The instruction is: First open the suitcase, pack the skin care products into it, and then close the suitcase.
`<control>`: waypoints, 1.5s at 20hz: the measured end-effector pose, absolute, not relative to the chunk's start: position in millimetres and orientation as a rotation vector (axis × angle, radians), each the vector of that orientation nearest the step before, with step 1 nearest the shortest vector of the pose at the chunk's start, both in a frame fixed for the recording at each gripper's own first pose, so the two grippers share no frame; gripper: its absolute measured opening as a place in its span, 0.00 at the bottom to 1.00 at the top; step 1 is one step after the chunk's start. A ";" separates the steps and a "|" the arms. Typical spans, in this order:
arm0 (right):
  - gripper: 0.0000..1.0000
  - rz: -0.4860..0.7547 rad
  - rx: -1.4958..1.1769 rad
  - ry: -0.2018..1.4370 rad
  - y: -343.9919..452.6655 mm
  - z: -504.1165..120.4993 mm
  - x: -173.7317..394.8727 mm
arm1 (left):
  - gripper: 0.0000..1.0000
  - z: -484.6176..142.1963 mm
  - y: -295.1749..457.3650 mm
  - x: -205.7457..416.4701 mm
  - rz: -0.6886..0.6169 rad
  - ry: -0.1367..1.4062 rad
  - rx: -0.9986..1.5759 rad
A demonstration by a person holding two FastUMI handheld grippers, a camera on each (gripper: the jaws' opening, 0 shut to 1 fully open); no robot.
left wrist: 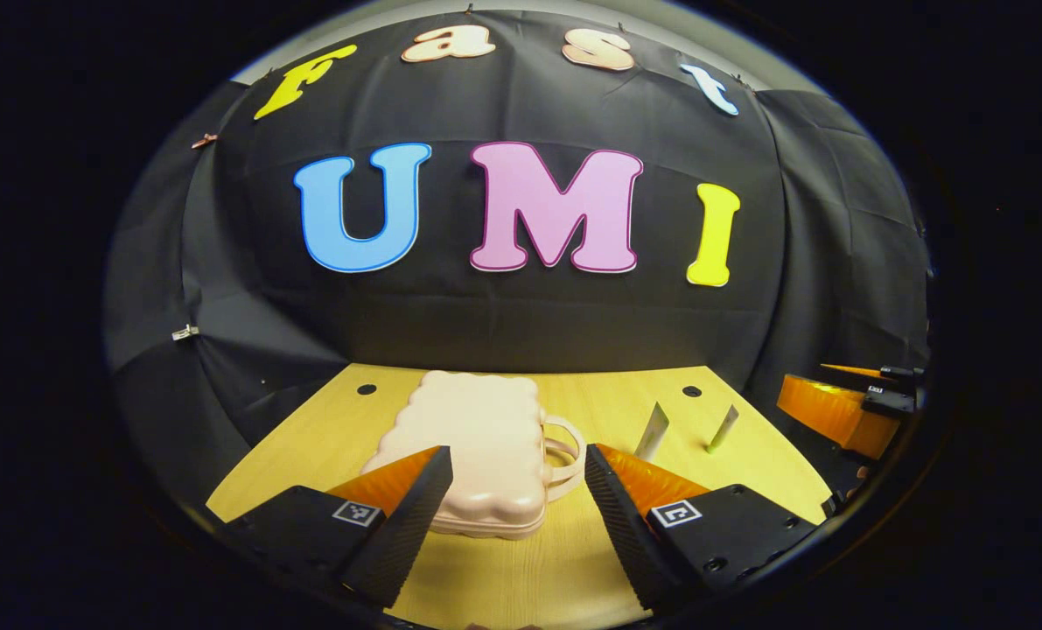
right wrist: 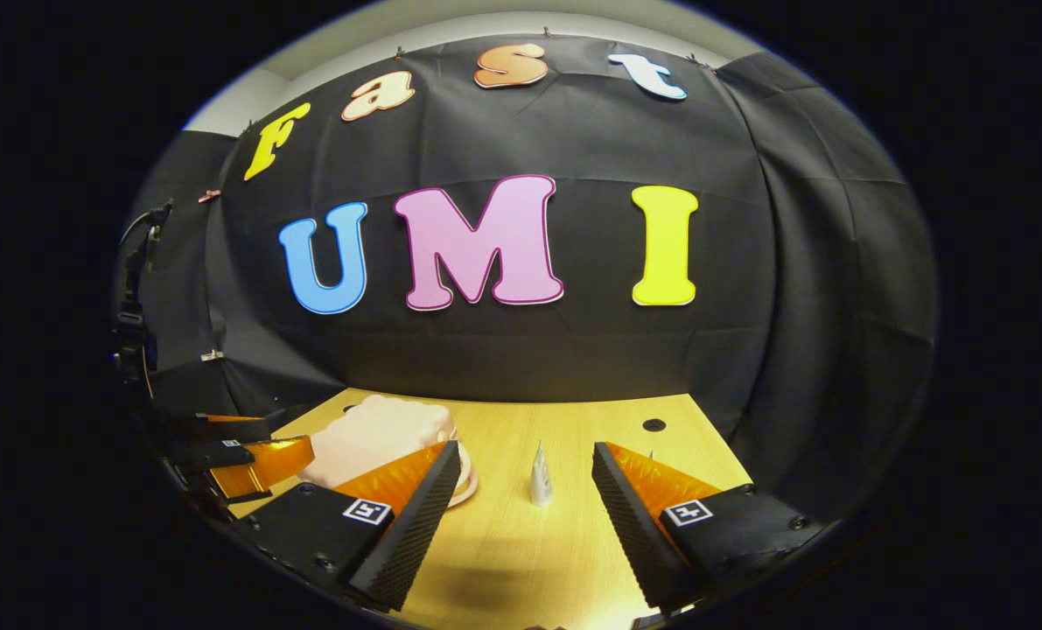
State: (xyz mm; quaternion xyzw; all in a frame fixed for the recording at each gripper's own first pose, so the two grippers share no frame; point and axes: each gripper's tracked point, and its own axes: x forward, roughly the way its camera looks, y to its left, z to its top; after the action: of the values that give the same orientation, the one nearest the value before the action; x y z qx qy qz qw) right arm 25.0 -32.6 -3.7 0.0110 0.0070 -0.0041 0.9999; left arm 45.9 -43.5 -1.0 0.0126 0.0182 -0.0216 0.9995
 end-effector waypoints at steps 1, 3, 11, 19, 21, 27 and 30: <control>0.96 -0.015 0.023 0.015 -38.7 -3.8 27.8 | 0.96 -1.3 -48.6 55.7 -0.046 0.045 0.026; 0.96 -0.034 0.031 0.020 -52.7 -4.4 32.7 | 0.96 0.2 -63.0 74.5 -0.061 0.055 0.029; 0.97 -0.088 0.019 0.063 -108.5 -22.1 53.3 | 0.96 -40.0 -128.9 176.5 -0.146 0.172 0.088; 0.96 -0.100 0.025 0.144 -139.2 -57.2 77.8 | 0.93 -123.9 -143.5 265.0 -0.105 0.355 0.145; 0.96 -0.101 0.031 0.153 -143.0 -61.0 78.0 | 0.85 -137.9 -151.4 277.8 -0.106 0.381 0.155; 0.96 -0.080 0.060 0.195 -136.7 -77.7 81.0 | 0.59 -166.9 -133.4 300.3 0.020 0.457 0.199; 0.97 -0.058 0.051 0.194 -130.7 -78.6 82.0 | 0.32 -165.4 -130.0 299.1 0.014 0.464 0.195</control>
State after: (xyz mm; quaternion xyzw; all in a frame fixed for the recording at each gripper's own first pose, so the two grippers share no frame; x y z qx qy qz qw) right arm 82.0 -130.7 -78.6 0.0252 0.0969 -0.0289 0.9946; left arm 299.1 -130.0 -165.4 0.0962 0.2297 0.0067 0.9685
